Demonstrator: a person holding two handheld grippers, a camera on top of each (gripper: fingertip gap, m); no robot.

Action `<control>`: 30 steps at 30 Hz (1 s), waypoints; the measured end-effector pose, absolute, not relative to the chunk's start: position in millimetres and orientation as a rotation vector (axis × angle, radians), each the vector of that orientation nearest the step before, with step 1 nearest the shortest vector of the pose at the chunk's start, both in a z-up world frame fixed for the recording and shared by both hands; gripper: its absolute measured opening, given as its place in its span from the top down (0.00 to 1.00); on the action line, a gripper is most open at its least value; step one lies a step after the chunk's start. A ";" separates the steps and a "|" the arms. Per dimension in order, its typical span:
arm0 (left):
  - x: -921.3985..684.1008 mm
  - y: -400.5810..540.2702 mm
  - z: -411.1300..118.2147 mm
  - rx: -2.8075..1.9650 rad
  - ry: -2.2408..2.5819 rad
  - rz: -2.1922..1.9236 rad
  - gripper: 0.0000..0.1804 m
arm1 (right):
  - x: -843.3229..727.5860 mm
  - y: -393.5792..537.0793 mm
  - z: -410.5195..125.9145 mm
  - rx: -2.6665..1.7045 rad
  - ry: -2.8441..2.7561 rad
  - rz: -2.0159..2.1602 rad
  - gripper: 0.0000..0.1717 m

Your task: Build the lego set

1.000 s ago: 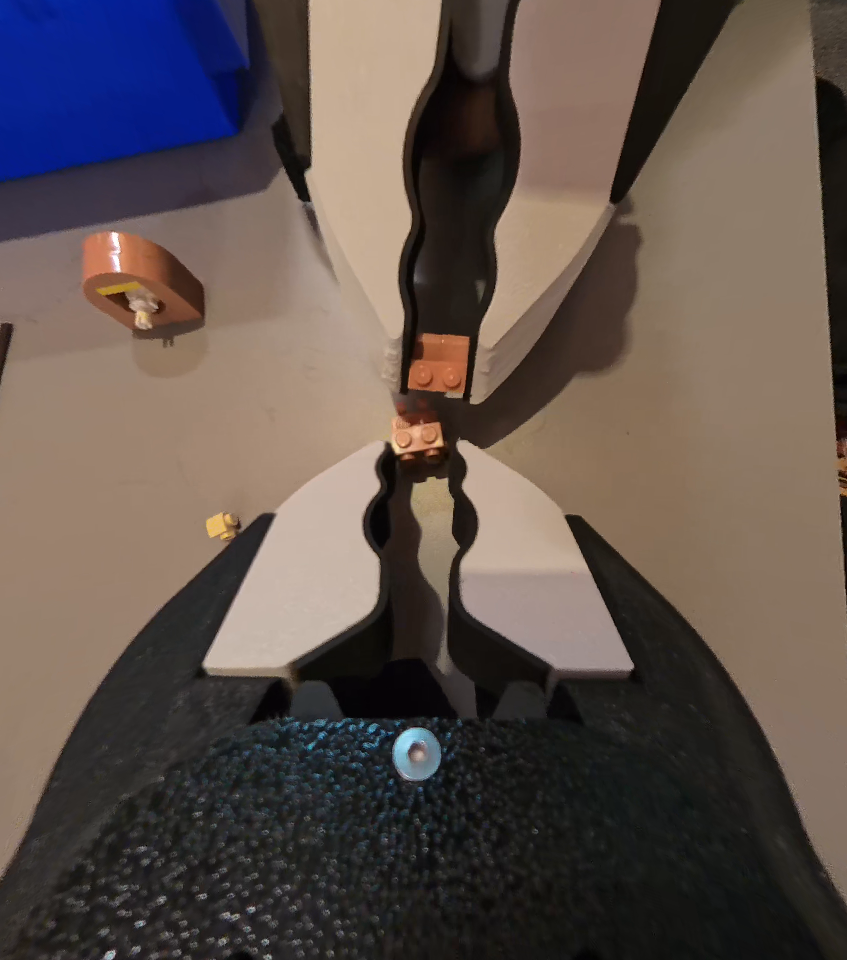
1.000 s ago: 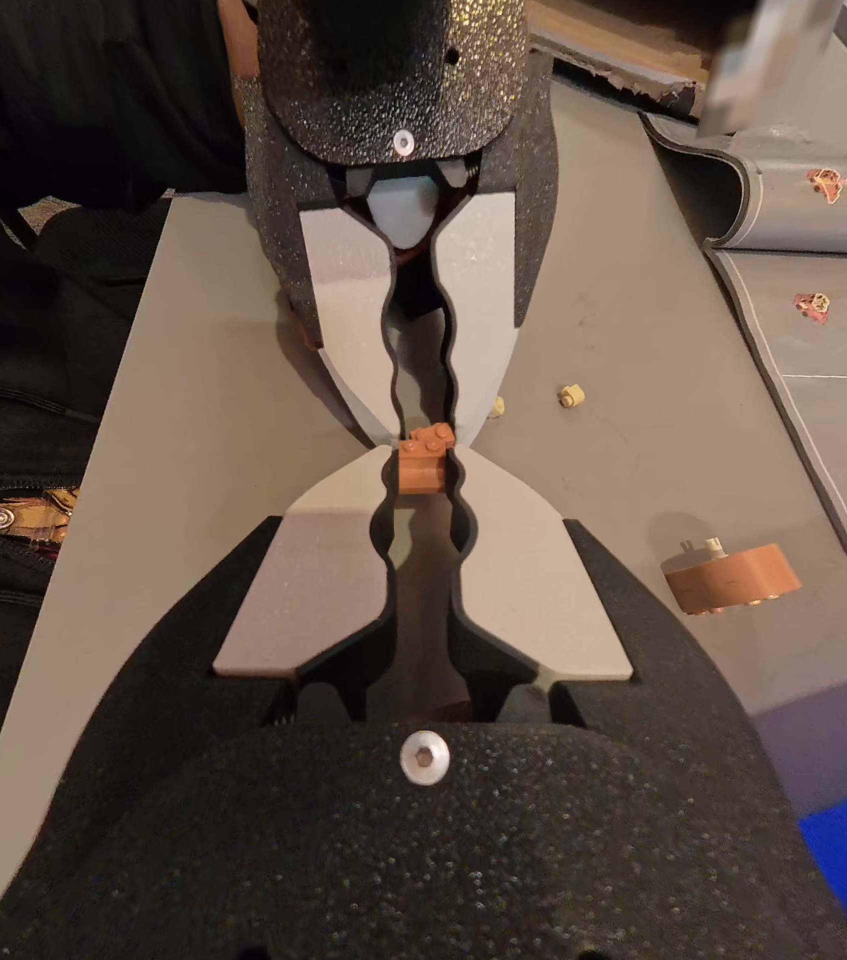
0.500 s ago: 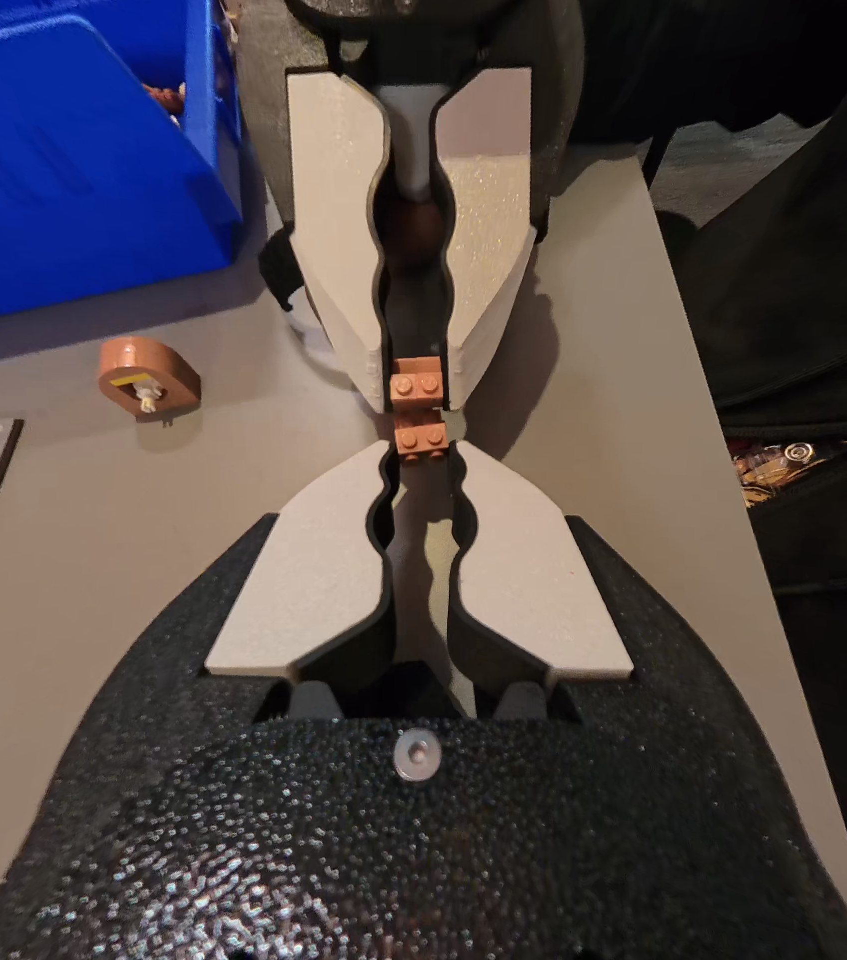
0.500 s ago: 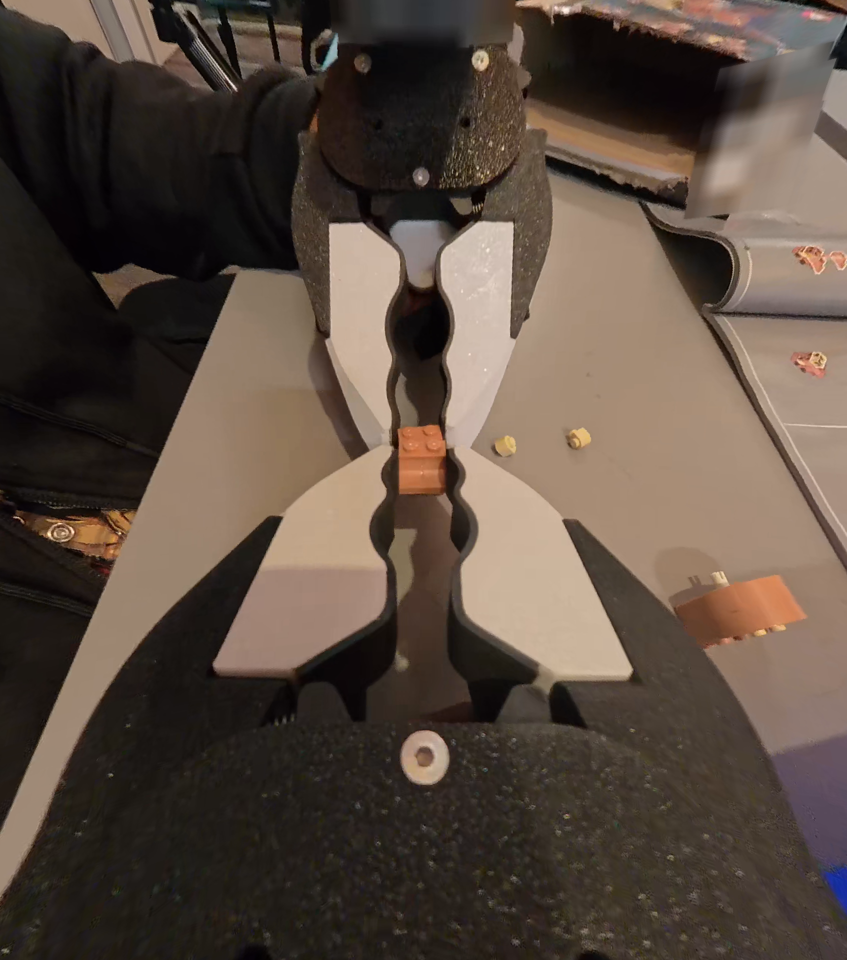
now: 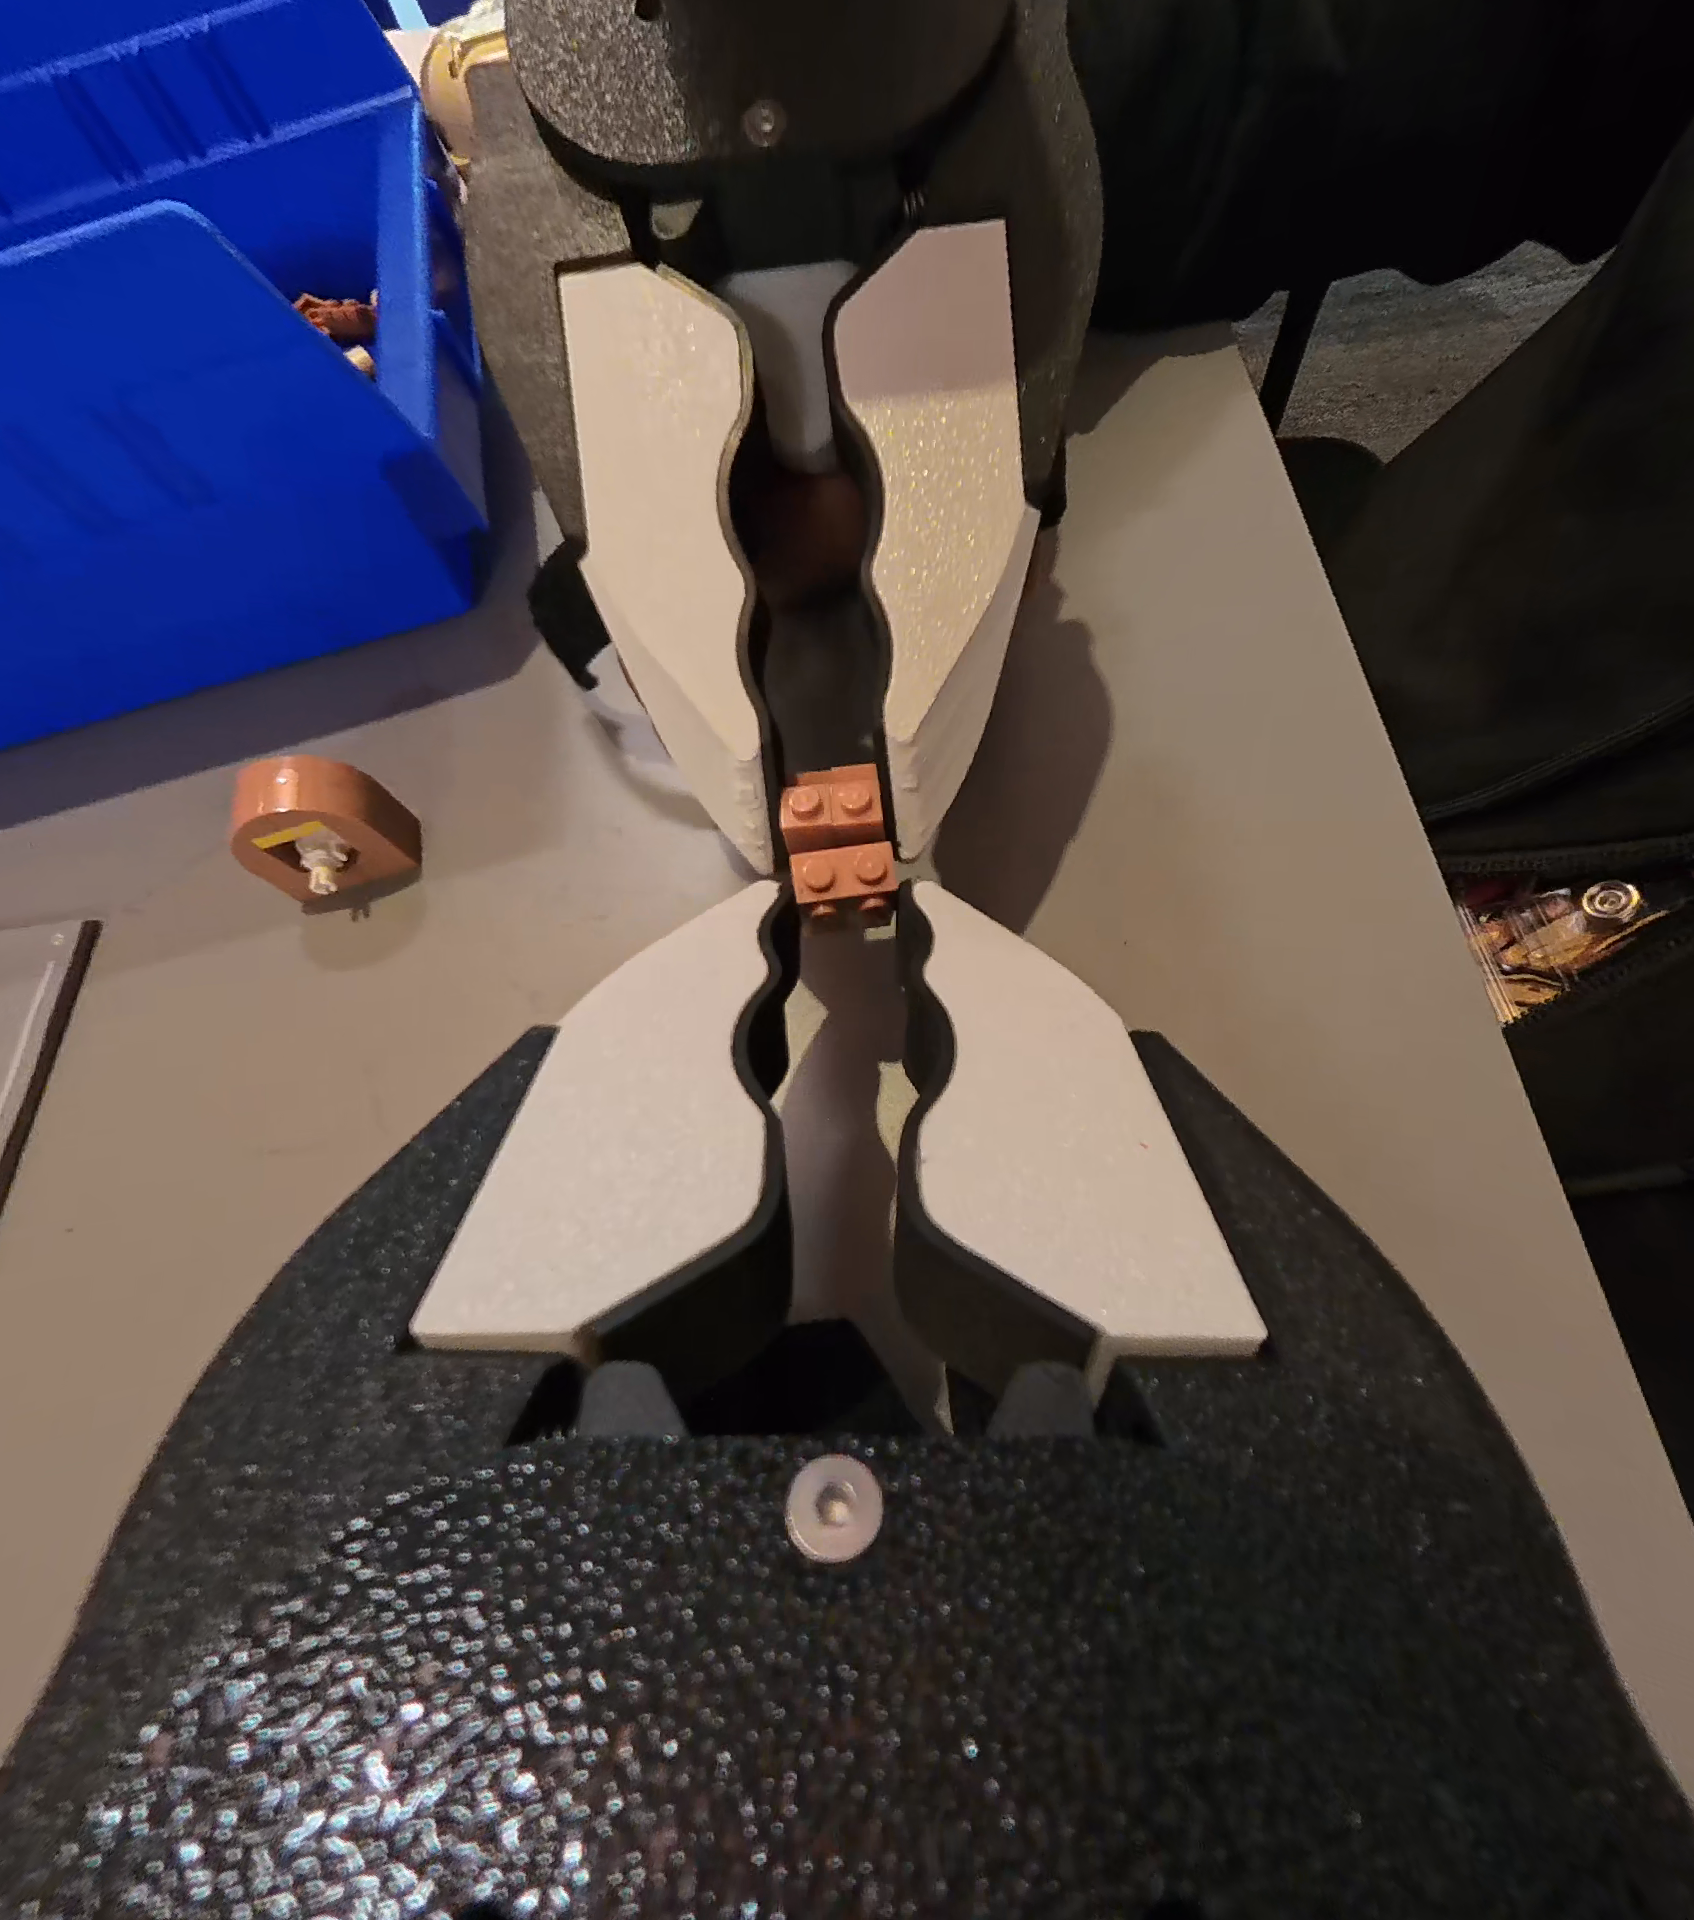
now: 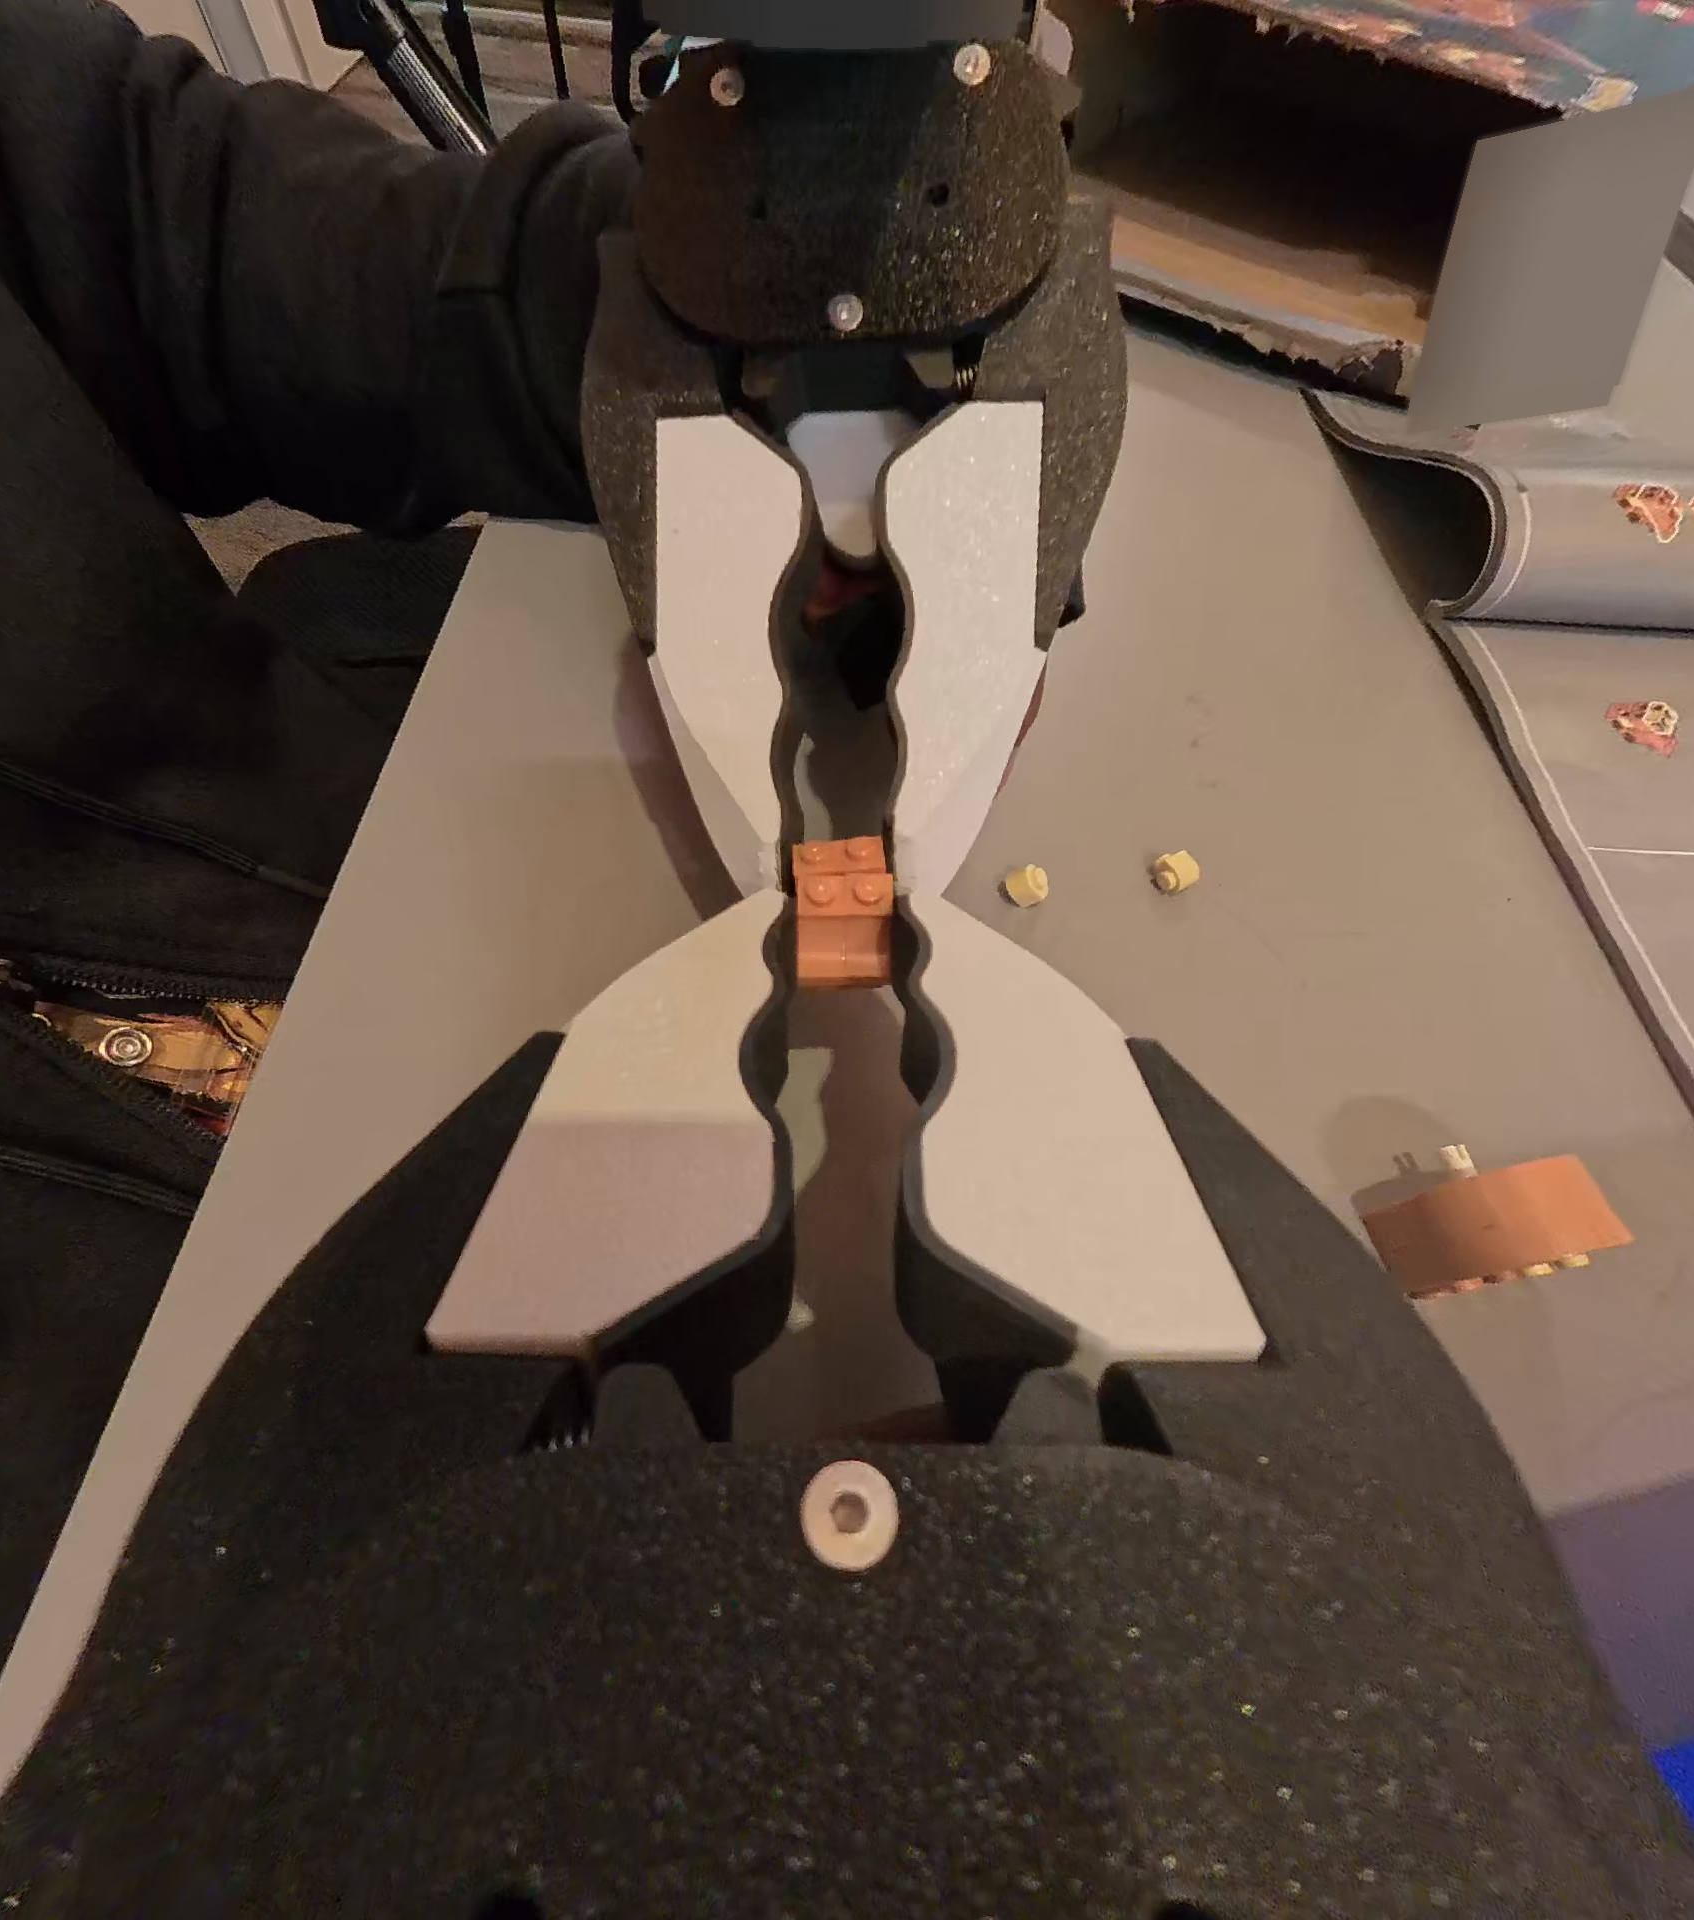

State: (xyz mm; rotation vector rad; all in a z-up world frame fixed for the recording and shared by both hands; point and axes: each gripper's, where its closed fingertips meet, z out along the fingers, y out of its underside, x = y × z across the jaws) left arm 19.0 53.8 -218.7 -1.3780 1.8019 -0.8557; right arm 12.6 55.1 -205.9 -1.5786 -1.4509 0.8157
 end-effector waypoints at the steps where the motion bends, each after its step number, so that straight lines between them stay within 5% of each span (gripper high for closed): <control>1: 19.2 53.9 -219.3 -1.378 1.804 -0.852 0.91 | 12.8 55.1 -206.6 -1.582 -1.454 0.810 0.90; 30: 17.6 57.8 -244.1 -1.475 1.889 -0.706 0.89 | 16.0 58.2 -243.1 -1.798 -1.603 0.597 0.90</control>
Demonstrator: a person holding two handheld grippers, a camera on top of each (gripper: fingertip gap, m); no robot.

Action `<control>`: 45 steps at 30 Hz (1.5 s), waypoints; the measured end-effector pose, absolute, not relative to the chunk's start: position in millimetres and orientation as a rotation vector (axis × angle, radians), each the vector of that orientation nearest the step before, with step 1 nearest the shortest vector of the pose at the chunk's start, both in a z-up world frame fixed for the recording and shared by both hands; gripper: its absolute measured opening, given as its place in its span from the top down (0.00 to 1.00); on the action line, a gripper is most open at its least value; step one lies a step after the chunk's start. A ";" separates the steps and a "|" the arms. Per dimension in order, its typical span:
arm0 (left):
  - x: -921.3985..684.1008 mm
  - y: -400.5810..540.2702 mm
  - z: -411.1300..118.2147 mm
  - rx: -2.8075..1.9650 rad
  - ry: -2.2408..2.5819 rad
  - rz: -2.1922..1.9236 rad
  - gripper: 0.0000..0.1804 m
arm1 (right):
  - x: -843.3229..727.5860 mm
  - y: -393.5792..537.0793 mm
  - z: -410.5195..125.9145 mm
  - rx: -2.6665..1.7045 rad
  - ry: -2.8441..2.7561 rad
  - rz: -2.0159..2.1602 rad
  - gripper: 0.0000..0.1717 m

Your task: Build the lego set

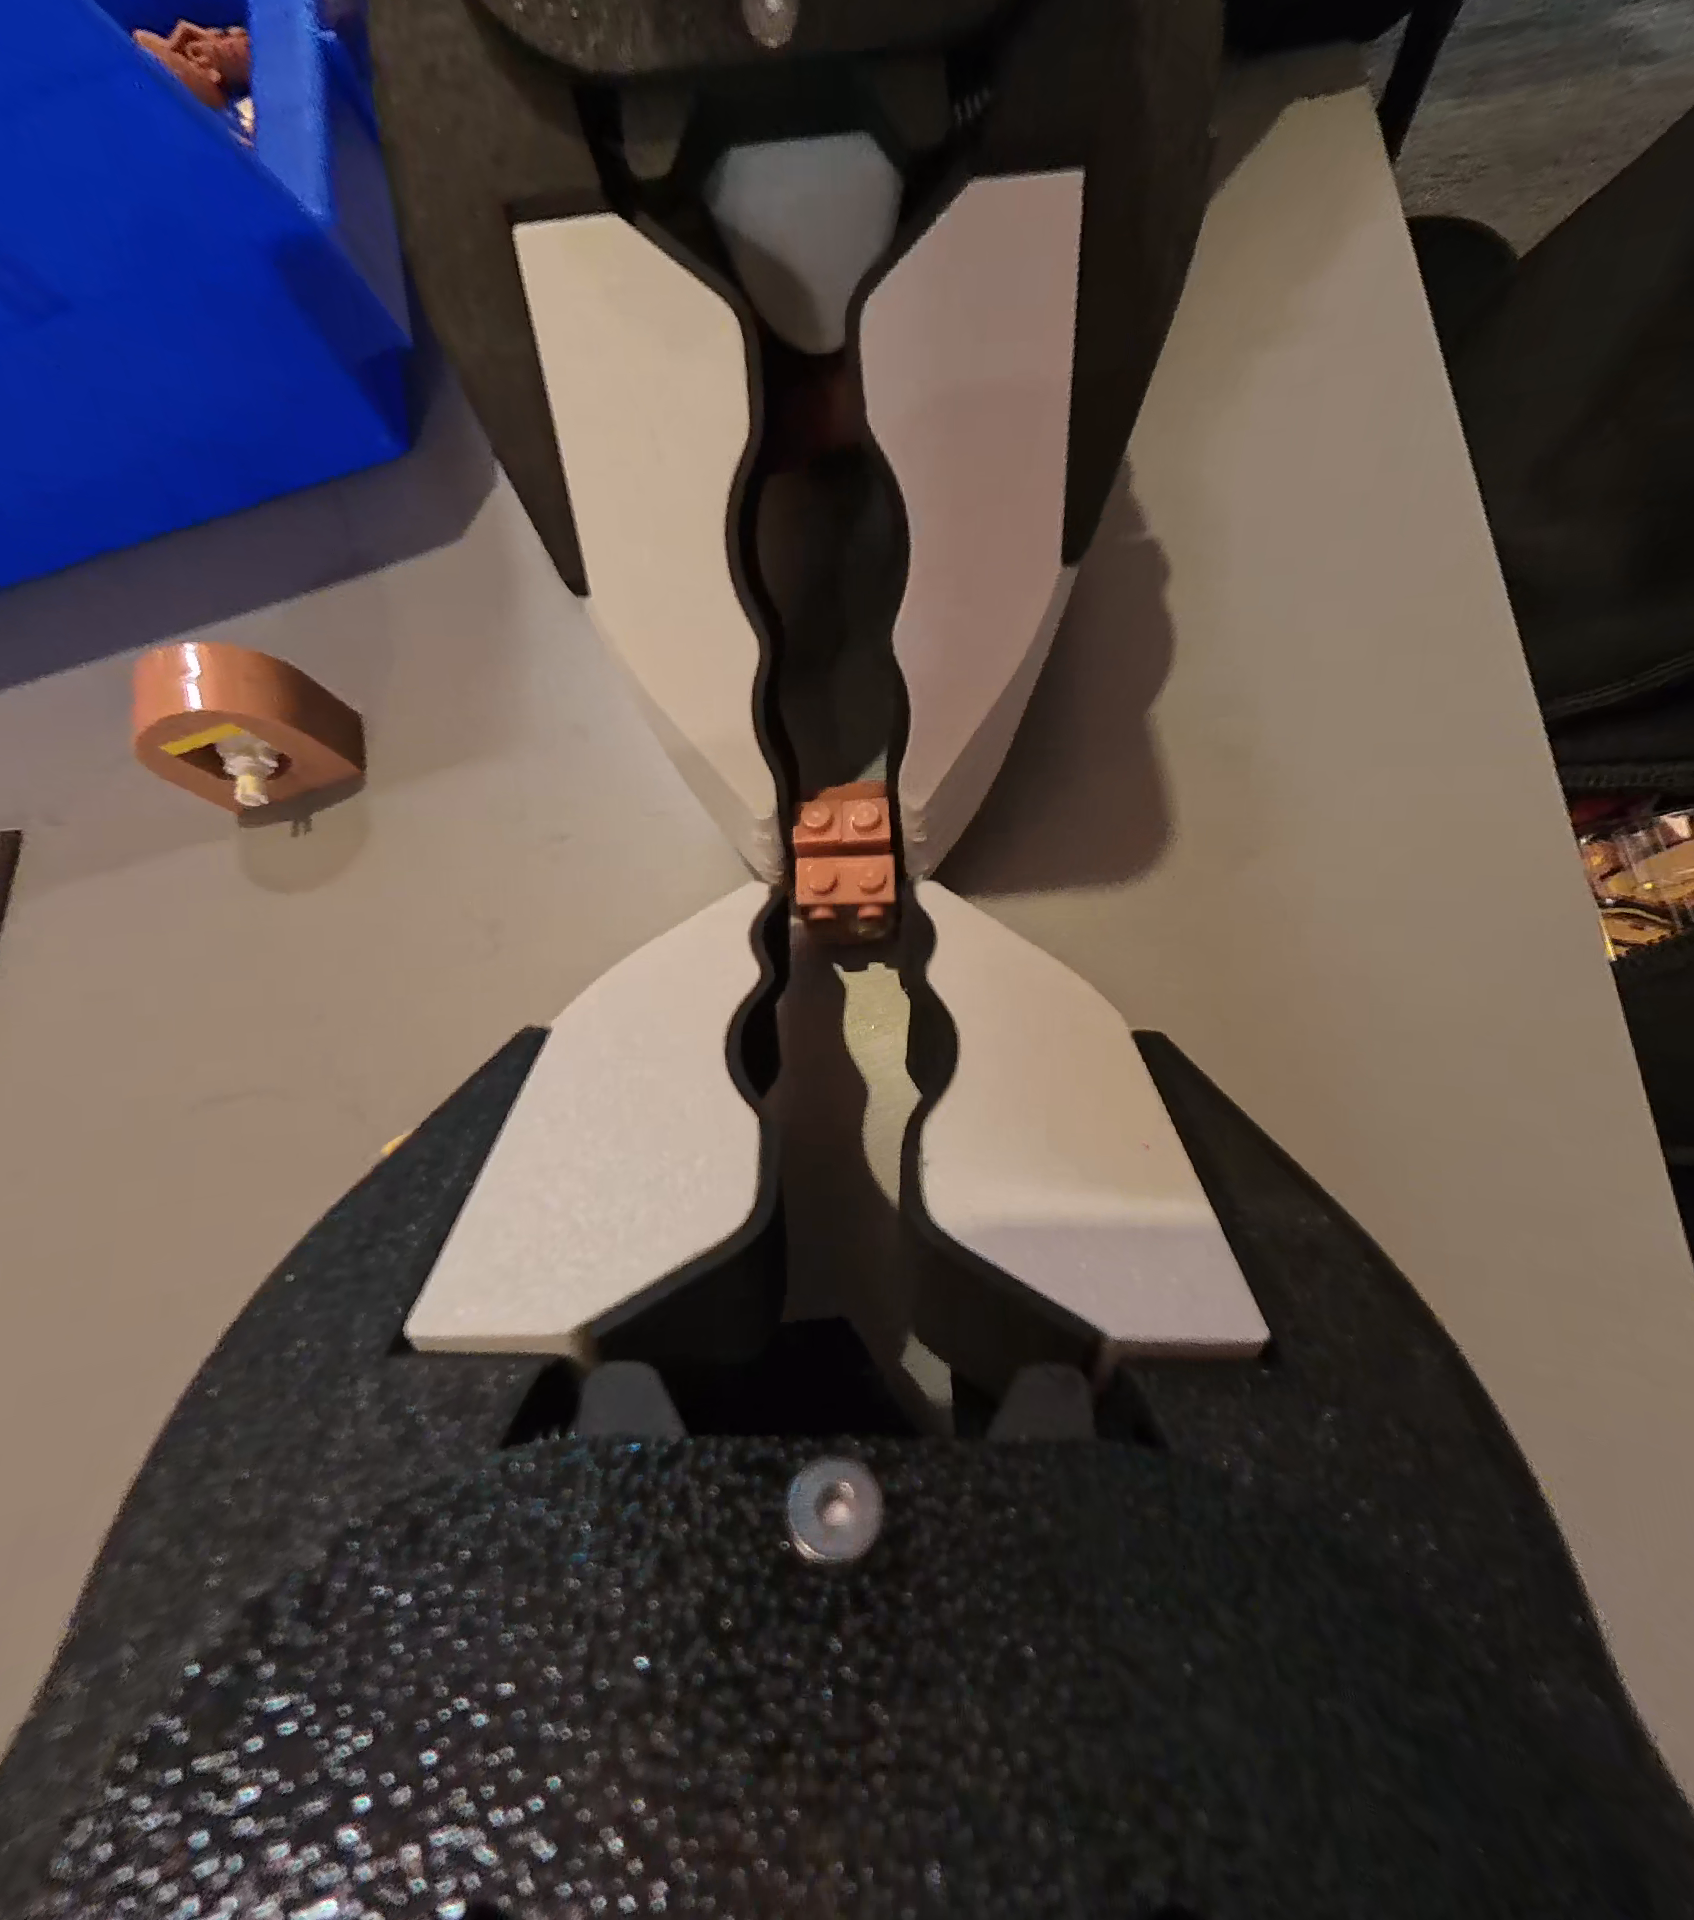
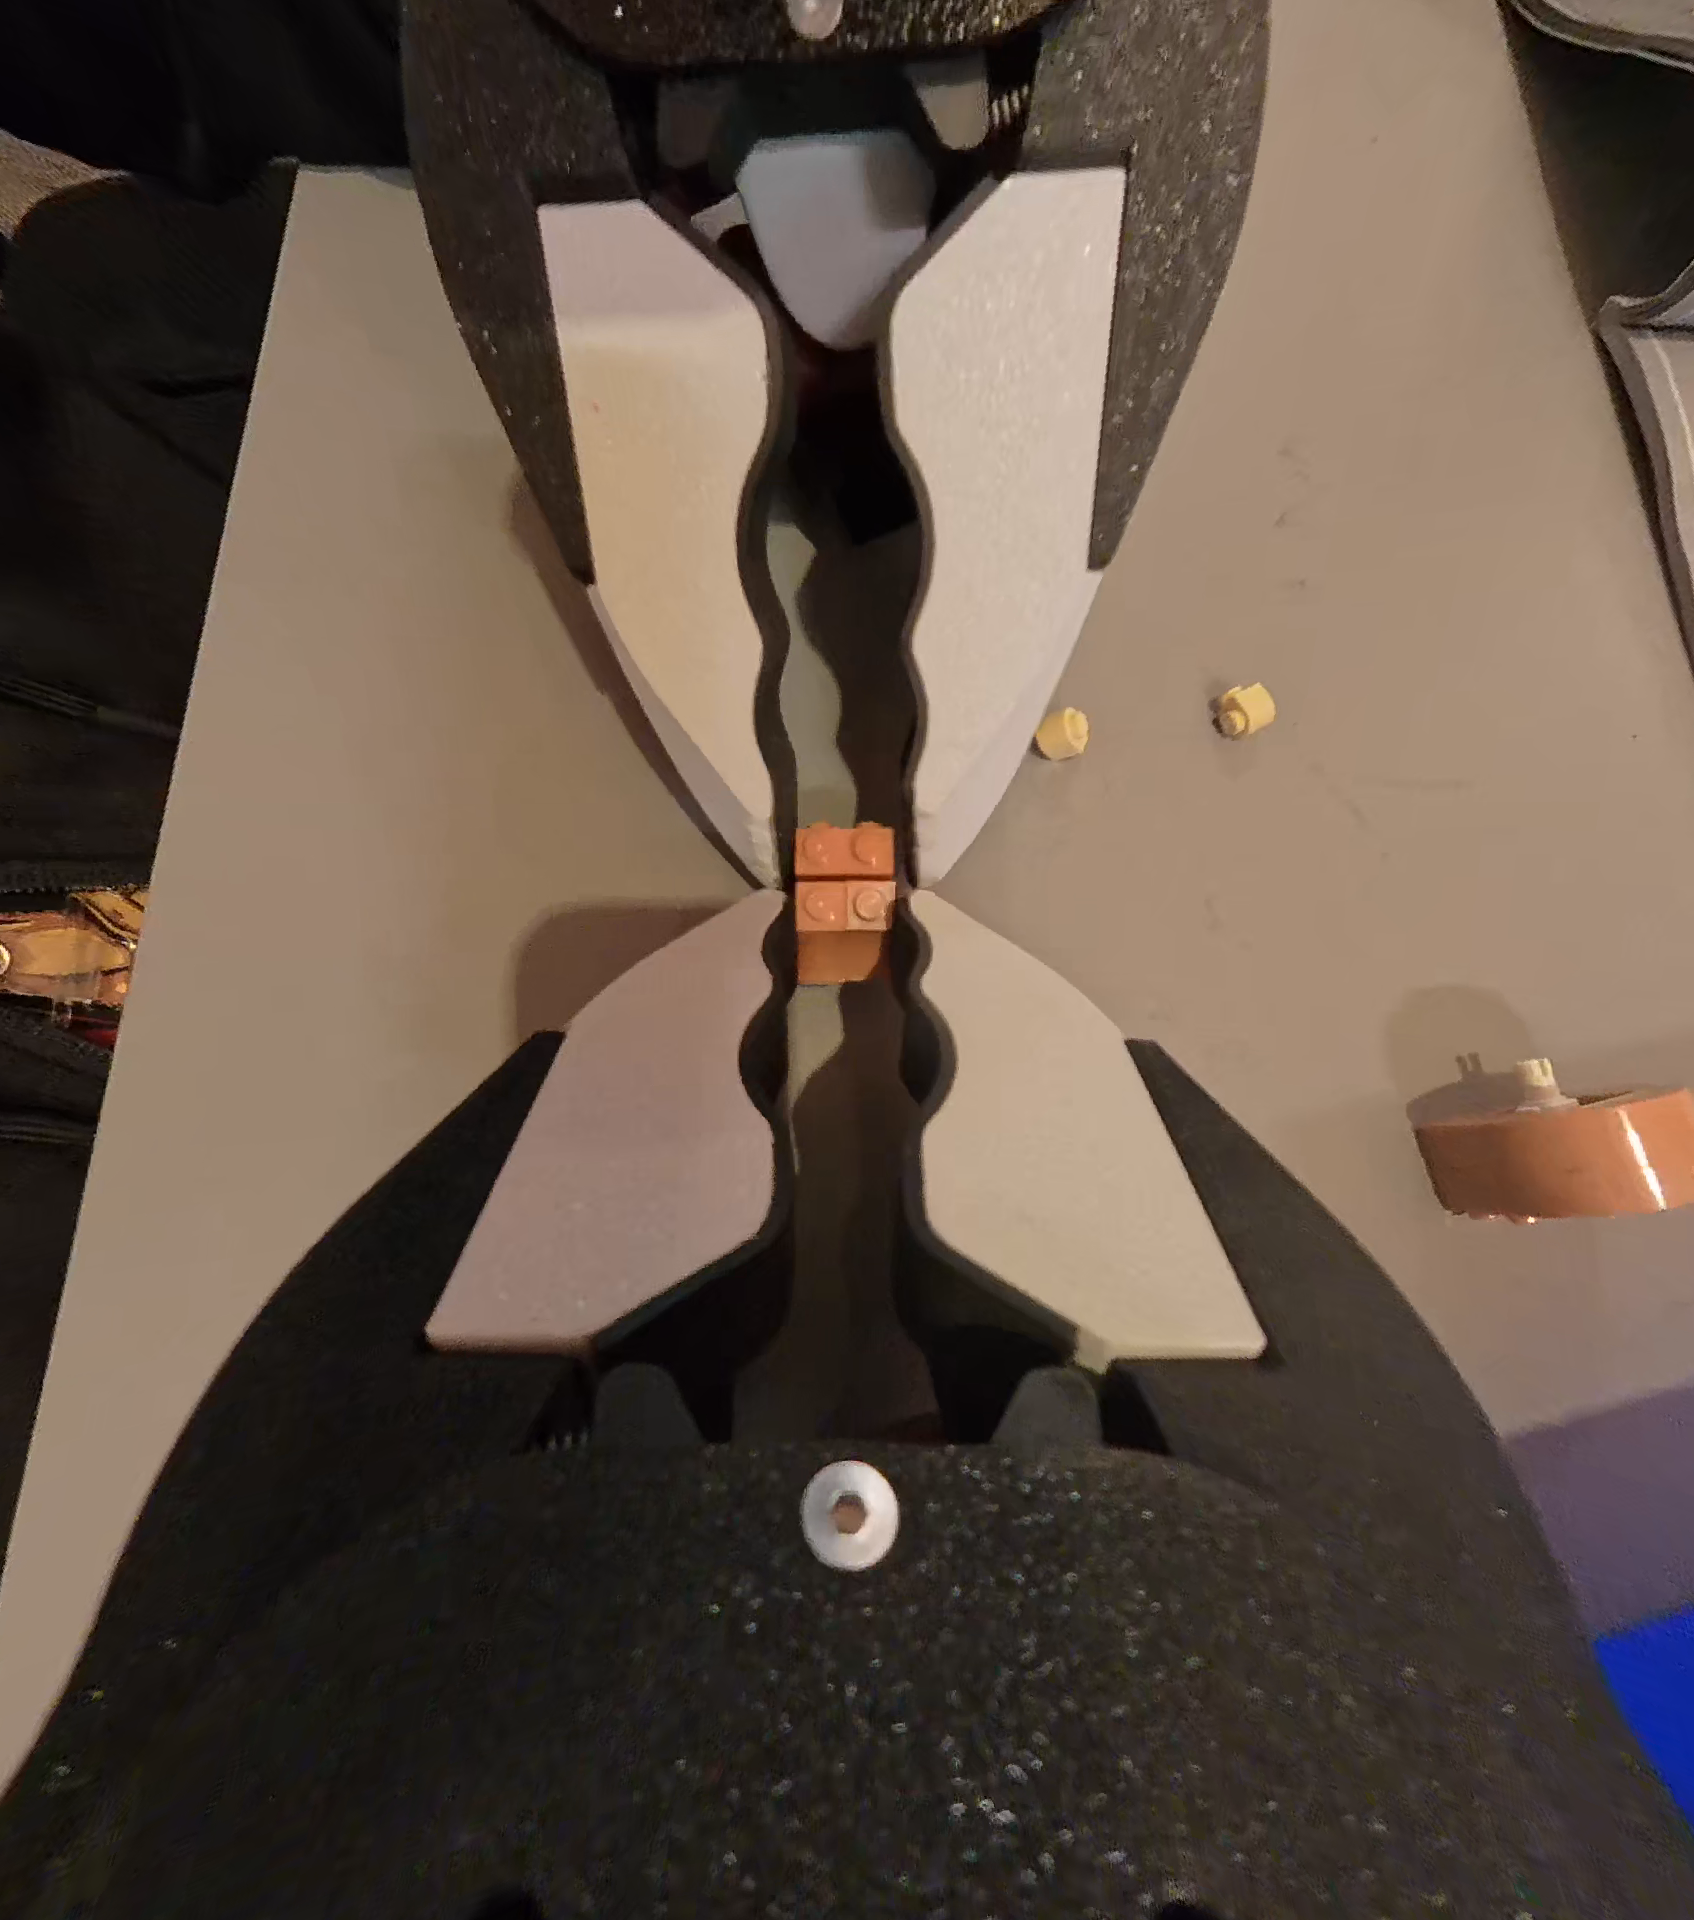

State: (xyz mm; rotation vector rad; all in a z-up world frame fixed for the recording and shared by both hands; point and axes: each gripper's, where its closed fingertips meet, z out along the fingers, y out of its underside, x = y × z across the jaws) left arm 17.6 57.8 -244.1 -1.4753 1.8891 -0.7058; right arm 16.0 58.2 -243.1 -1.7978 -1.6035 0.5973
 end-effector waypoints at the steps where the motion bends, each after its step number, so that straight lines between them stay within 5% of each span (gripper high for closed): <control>1: 17.1 58.2 -244.1 -1.477 1.887 -0.705 0.89 | 15.8 58.4 -243.2 -1.799 -1.603 0.595 0.90; 26: 10.2 56.6 -246.6 -1.471 1.937 -0.696 0.91 | 14.6 57.1 -245.3 -1.880 -1.619 0.565 0.90; 45: 10.2 68.7 -241.3 -0.722 2.054 -0.180 0.88 | 12.1 59.1 -245.9 -1.897 -1.637 0.573 0.90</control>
